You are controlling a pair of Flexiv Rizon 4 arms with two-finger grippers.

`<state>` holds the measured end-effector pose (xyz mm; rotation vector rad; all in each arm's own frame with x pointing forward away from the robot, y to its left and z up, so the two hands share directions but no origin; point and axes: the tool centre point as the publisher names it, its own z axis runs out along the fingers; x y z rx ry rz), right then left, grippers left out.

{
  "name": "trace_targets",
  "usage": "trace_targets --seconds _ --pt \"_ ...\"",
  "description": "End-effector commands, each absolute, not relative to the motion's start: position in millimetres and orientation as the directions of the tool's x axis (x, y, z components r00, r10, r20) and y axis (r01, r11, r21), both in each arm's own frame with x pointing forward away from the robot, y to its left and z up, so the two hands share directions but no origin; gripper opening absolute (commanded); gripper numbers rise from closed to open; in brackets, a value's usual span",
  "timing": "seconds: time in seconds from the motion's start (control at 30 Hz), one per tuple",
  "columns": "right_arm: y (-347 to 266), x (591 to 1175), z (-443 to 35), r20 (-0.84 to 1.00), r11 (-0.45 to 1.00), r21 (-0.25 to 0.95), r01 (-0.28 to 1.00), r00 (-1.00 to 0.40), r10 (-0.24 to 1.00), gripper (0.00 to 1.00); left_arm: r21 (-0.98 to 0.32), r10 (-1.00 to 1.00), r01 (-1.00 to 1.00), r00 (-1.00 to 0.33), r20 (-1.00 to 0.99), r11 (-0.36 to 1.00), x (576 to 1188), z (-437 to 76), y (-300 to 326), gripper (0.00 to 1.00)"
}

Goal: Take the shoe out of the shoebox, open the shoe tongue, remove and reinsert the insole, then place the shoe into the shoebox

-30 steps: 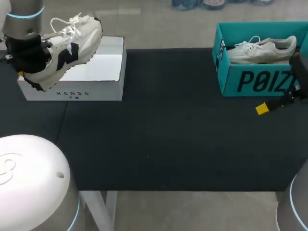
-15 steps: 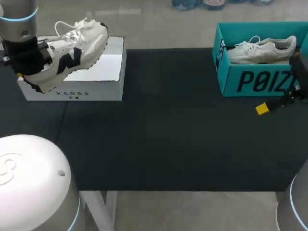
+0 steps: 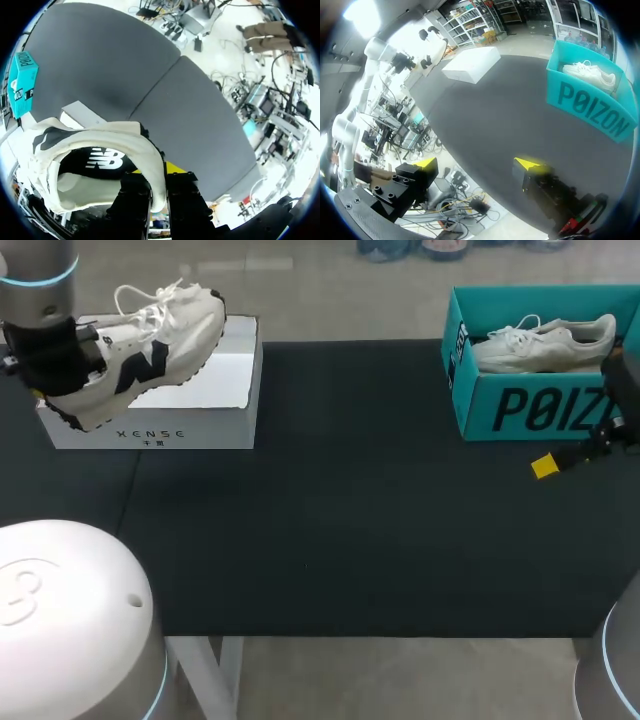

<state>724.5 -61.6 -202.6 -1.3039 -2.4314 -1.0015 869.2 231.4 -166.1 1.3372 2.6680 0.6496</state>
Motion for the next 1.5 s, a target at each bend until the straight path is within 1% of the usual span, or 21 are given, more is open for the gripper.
trace_targets --seconds 0.03,0.1,0.17,0.2,0.23,0.7,0.73,0.77,0.8,0.87,0.9,1.03,1.1,1.2,1.33,1.5 --pt "-61 723 -203 0.468 0.378 0.469 0.798 -0.587 0.661 1.00 0.411 0.828 0.780 -0.552 0.097 0.472 873 -163 250 0.00" --pt "-61 723 -203 0.468 0.378 0.469 0.798 -0.587 0.661 1.00 0.385 0.865 0.815 -0.495 0.078 0.432 881 -159 265 0.00" --pt "-61 723 -203 0.468 0.378 0.469 0.798 -0.587 0.661 1.00 0.424 0.884 0.824 -0.455 0.102 0.376 886 -157 274 0.00" --pt "-61 723 -203 0.468 0.378 0.469 0.798 -0.587 0.661 1.00 0.394 0.921 0.861 -0.381 0.082 0.321 891 -155 282 0.00" --pt "-61 723 -203 0.468 0.378 0.469 0.798 -0.587 0.661 1.00 0.396 0.932 0.871 -0.352 0.091 0.291 892 -155 286 0.00" --pt "-61 723 -203 0.468 0.378 0.469 0.798 -0.587 0.661 1.00 0.396 0.932 0.871 -0.352 0.091 0.291 892 -155 286 0.00" --pt "-61 723 -203 0.468 0.378 0.469 0.798 -0.587 0.661 1.00 0.406 0.971 0.910 -0.165 0.171 0.083 892 -155 286 0.00" --pt "-61 723 -203 0.468 0.378 0.469 0.798 -0.587 0.661 1.00 0.399 0.969 0.908 0.024 0.247 -0.124 916 -158 308 0.00" --pt "-61 723 -203 0.468 0.378 0.469 0.798 -0.587 0.661 1.00 0.387 0.939 0.883 0.145 0.311 -0.265 941 -161 331 0.00" --pt "-61 723 -203 0.468 0.378 0.469 0.798 -0.587 0.661 1.00 0.399 0.947 0.892 0.086 0.311 -0.212 991 -167 375 0.00" --pt "-61 723 -203 0.468 0.378 0.469 0.798 -0.587 0.661 1.00 0.401 0.954 0.899 0.053 0.296 -0.175 1006 -170 387 0.00" --pt "-61 723 -203 0.468 0.378 0.469 0.798 -0.587 0.661 1.00 0.416 0.966 0.909 -0.103 0.236 -0.005 1029 -178 403 0.00" --pt "-61 723 -203 0.468 0.378 0.469 0.798 -0.587 0.661 1.00 0.420 0.965 0.907 -0.133 0.226 0.027 1037 -185 407 0.00" --pt "-61 723 -203 0.468 0.378 0.469 0.798 -0.587 0.661 1.00 0.415 0.965 0.909 -0.136 0.222 0.033 1045 -193 409 0.00" --pt "-61 723 -203 0.468 0.378 0.469 0.798 -0.587 0.661 1.00 0.421 0.968 0.906 -0.147 0.203 0.049 1049 -191 403 0.00" --pt "-61 723 -203 0.468 0.378 0.469 0.798 -0.587 0.661 1.00 0.439 0.968 0.898 -0.097 0.229 -0.014 1047 -178 383 0.00"
